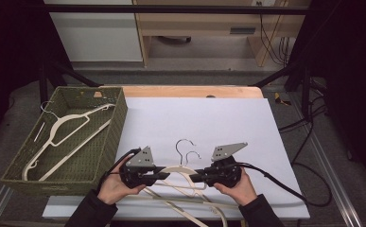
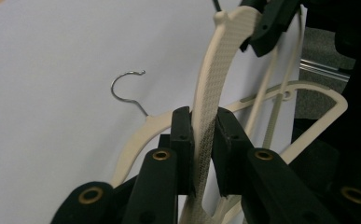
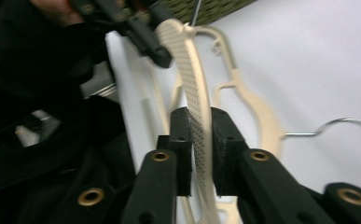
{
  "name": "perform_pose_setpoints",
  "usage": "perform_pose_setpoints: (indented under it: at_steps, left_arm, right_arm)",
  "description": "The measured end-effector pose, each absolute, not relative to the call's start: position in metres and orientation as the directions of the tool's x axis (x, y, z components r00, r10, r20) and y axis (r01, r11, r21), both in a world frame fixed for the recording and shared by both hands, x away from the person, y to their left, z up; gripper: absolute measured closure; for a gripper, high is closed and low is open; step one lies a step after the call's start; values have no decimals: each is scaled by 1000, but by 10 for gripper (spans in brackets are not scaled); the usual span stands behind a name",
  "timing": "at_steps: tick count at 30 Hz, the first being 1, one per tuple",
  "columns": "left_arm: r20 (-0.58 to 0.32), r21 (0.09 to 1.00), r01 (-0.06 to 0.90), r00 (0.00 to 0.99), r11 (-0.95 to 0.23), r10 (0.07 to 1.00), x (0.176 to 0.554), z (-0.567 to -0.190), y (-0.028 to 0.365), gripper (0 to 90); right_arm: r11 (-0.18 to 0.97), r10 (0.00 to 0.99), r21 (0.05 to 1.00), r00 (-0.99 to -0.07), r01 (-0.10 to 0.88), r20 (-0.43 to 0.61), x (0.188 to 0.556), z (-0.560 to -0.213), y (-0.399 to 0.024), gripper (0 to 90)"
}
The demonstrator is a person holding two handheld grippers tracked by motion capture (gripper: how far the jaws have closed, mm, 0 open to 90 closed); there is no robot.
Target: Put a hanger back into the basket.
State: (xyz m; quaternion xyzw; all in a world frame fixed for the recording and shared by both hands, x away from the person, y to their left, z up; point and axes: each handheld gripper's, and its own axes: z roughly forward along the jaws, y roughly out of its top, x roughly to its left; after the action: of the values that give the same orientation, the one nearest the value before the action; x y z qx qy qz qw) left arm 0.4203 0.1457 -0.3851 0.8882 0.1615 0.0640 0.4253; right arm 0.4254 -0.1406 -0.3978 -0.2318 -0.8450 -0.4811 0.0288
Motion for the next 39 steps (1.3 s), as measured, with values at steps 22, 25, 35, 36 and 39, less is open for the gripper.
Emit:
perform_pose_setpoints:
  at_steps: [22,25,35,36,39]
  left_arm:
    - [-32,855,278,872,-439,489,411,-363,159,864]
    - [-24,866,276,855,-416,519,411,-352,166,864]
    - [-5,893,260,821,-367,571,419,-304,201,863]
    - [-8,896,261,818,-359,575,419,-299,207,864]
    - [-8,901,263,805,-346,593,422,-288,221,863]
  right_arm:
    - [189,594,929,-790,320,151,418,-374,-191,205]
    - [179,635,927,-759,331,148,416,-375,-202,140]
    - [147,710,925,-689,351,148,413,-385,-225,66]
    - [140,715,924,-682,355,154,412,-385,-225,61]
    - [143,723,930,-677,339,136,411,-386,-229,48]
